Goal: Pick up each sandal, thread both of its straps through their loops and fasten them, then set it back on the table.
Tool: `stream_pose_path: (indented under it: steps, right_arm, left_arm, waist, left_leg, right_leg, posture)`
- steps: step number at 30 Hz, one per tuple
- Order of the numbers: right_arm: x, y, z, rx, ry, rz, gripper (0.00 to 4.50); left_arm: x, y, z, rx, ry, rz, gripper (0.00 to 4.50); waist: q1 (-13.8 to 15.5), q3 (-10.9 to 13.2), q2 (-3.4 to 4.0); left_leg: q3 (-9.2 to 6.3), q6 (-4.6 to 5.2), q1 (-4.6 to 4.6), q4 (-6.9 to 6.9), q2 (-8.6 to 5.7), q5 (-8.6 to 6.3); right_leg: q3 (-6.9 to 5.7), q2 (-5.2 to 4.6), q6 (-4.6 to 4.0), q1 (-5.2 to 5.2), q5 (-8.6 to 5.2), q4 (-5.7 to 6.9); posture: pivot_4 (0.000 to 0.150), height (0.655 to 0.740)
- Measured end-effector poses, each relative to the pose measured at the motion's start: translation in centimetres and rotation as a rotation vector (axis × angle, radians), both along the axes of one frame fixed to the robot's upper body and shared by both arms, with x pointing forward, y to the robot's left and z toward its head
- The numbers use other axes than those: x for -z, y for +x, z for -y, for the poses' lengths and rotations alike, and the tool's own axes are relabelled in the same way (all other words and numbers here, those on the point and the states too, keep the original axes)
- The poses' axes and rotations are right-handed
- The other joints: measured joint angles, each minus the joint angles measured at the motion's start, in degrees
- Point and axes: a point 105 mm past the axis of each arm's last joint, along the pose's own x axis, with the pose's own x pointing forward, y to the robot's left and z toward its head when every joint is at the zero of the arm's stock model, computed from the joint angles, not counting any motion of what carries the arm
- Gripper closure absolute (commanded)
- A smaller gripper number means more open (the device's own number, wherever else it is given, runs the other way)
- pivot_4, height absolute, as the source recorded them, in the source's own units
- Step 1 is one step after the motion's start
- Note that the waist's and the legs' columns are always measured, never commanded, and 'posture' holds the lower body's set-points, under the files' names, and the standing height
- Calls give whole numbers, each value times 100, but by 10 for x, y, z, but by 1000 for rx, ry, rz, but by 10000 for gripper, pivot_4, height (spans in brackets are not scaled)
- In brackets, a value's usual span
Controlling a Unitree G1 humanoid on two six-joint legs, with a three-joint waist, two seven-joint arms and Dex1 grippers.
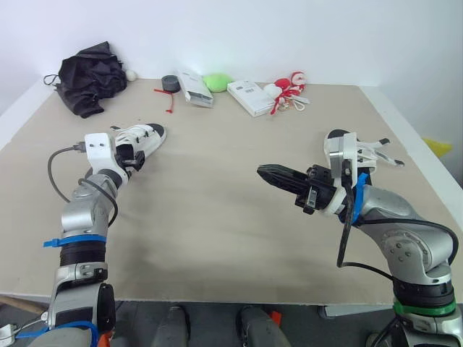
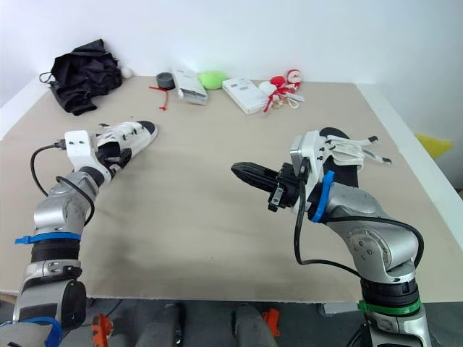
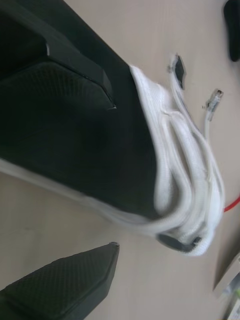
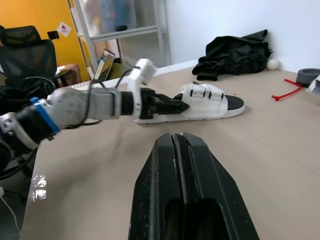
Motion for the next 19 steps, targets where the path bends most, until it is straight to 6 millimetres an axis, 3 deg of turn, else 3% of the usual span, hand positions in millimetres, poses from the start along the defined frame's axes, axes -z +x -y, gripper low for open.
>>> stream_pose_path:
  steps: [4, 5, 7, 9, 15, 19]
  right_arm:
    - [4, 7, -2, -23, -13, -20, 45000]
    - [5, 12, 0, -29, -22, -32, 45000]
    - [6, 15, 1, -33, -27, -39, 45000]
    - [18, 10, 5, -58, -60, -72, 45000]
    - [91, -10, -3, -80, -218, -249, 45000]
    - [104, -20, 8, -20, -224, -287, 45000]
  left_arm:
    - [3, -22, -1, 79, -39, -51, 1090]
    - [4, -52, 4, 214, -67, -100, 1090]
    - [1, -72, 11, 307, -63, -98, 1090]
    - [9, -108, 32, 466, -35, -115, 1090]
    - [22, -134, 58, 624, -127, -164, 1090]
    - [25, -155, 71, 736, -142, -179, 1090]
  waist:
    - [-3, 1, -1]
    - [-47, 1, -1]
    - [-48, 1, 0]
    - [13, 0, -1]
    - [38, -1, -3]
    - [31, -1, -2]
  left_leg:
    - [5, -2, 0, 3, 2, 1]
    - [10, -3, 1, -1, 6, 0]
    - [9, -4, 2, -8, 8, 0]
    - [6, -7, 3, -11, 6, -3]
    - [27, -6, 3, -3, 13, -2]
    - [39, -6, 8, -2, 15, -3]
  right_leg:
    - [1, -1, 0, -1, 3, -1]
    - [3, -3, -3, -5, 2, -2]
    - [2, -2, -10, -7, -5, -1]
    - [-1, -4, -15, -4, -18, -1]
    - [0, -9, -48, -9, -28, -1]
    - [6, -9, -51, -10, -28, -1]
  posture:
    - [1500, 7380]
    - [1500, 7380]
    - [1500, 7380]
    - [1500, 7380]
    - [1500, 7380]
    - [1500, 7380]
